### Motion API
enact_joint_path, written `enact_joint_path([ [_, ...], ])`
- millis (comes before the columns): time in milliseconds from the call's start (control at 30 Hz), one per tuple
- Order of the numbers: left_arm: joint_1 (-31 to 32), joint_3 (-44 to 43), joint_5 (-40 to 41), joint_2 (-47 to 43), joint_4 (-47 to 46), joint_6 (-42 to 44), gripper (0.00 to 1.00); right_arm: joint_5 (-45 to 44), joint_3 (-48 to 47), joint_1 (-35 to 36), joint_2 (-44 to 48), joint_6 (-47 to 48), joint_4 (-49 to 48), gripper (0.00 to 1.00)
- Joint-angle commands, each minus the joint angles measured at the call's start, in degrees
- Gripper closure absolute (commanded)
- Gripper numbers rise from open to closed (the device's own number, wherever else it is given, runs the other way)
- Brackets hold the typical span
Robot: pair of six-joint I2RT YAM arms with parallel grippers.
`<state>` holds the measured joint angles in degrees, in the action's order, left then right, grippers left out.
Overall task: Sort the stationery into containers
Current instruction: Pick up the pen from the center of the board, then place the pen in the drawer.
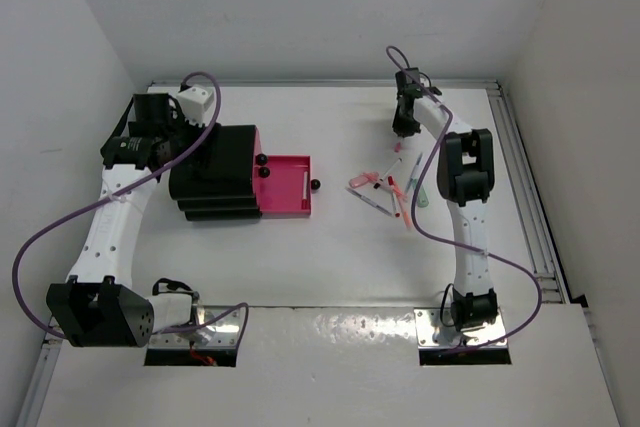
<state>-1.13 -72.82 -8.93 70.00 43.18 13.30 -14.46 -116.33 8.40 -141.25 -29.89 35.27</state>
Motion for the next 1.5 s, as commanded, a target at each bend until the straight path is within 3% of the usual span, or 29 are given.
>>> enact_joint_path([
  [0, -0.5, -0.5, 0.6, -0.7, -0.2, 0.5, 0.18, 1.3, -0.2, -0.1, -1.9, -0.2, 4.3, 0.93],
  [33, -0.5, -0.5, 0.5, -0.7, -0.2, 0.5, 0.18, 1.2, -0.1, -0.1, -1.7, -0.3, 4.5, 1.00],
  [200, -0.5, -0.5, 0.5, -1.4, -0.4, 0.7, 0.18, 2.1, 0.4, 0.9, 2.3, 1.9, 3.2, 1.00],
  [333, -0.6, -0.3, 0.2, -1.5, -1.4, 0.4, 0.18, 10.1, -0.1, 2.8, 8.4, 1.2, 3.0, 1.00],
  [567, -0.6, 0.8, -1.9, -1.8, -2.8, -0.8, 0.18, 18.6, 14.1, 12.3, 24.5, -5.4, 2.4, 1.00],
  [700, -0.7, 2.1, -2.2, -2.9, -3.6, -0.6, 0.18, 19.5, 17.3, 18.2, 27.5, -8.1, 1.6, 1.00],
  [1033, -0.8, 3.2, -3.5, -3.9, -4.6, -2.1, 0.18, 16.7, 12.8, 31.7, 21.3, -14.8, 1.2, 1.00],
  [1367, -0.9, 3.9, -3.2, -5.0, -4.2, -2.5, 0.18, 13.1, 5.1, 33.6, 12.1, -16.1, 0.4, 1.00],
  [1400, -0.8, 3.9, -3.1, -5.0, -4.1, -2.3, 0.18, 12.9, 4.7, 33.6, 11.5, -16.1, 0.3, 0.99],
  [1467, -0.9, 4.0, -3.1, -5.0, -4.1, -2.3, 0.18, 12.5, 3.9, 33.6, 10.2, -16.3, 0.3, 0.82],
])
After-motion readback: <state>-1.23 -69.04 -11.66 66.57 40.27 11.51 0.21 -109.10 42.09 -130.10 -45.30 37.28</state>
